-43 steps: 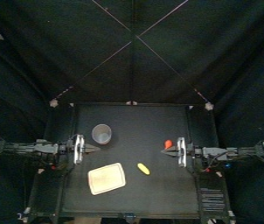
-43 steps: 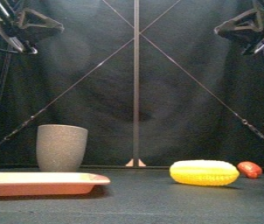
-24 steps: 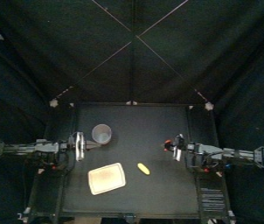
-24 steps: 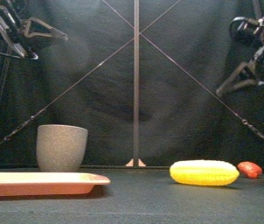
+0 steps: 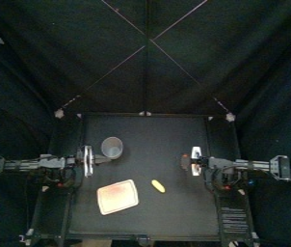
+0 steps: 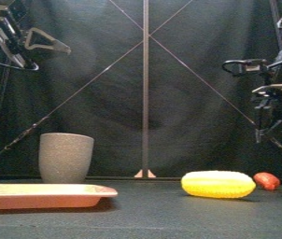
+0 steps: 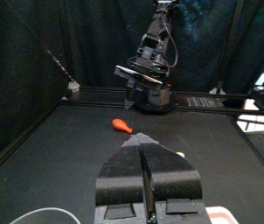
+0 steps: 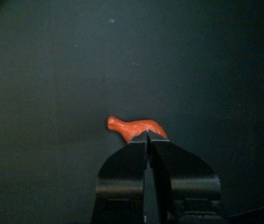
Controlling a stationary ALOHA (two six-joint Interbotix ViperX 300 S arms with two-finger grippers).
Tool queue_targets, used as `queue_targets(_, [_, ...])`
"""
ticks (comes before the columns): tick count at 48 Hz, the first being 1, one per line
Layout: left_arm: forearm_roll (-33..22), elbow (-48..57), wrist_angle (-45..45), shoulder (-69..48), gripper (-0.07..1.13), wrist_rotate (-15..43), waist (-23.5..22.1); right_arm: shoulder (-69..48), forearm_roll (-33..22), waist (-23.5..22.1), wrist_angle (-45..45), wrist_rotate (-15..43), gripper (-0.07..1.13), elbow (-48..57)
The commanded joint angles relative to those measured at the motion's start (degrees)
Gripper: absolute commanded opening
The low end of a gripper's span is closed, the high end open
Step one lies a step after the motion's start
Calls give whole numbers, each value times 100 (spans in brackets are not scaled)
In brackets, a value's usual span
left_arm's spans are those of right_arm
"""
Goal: Pick the drumstick then place it in the grey bowl
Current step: Pick the drumstick
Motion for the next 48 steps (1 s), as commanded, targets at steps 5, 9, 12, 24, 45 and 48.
queue_targets(5, [141, -79, -62, 35, 0, 9, 44, 396, -352, 589, 105, -404, 25, -264])
queue_targets(9, [176, -79, -88, 35, 0, 9, 44, 580, -343, 712, 255, -677, 35, -316])
queue_targets(12, [193, -70, -123, 35, 0, 0, 44, 747, -255, 729, 475, -896, 45, -352])
queue_targets(24, [211, -35, -299, 35, 0, 9, 44, 1283, -202, 686, 519, -1107, 83, -360])
queue_targets(45, [220, -35, -343, 35, 2, 0, 44, 2021, -1239, 26, 378, -1204, 94, -527])
queue_targets(48, [220, -35, -343, 35, 2, 0, 44, 2171, -1371, -44, 193, -1195, 94, -527])
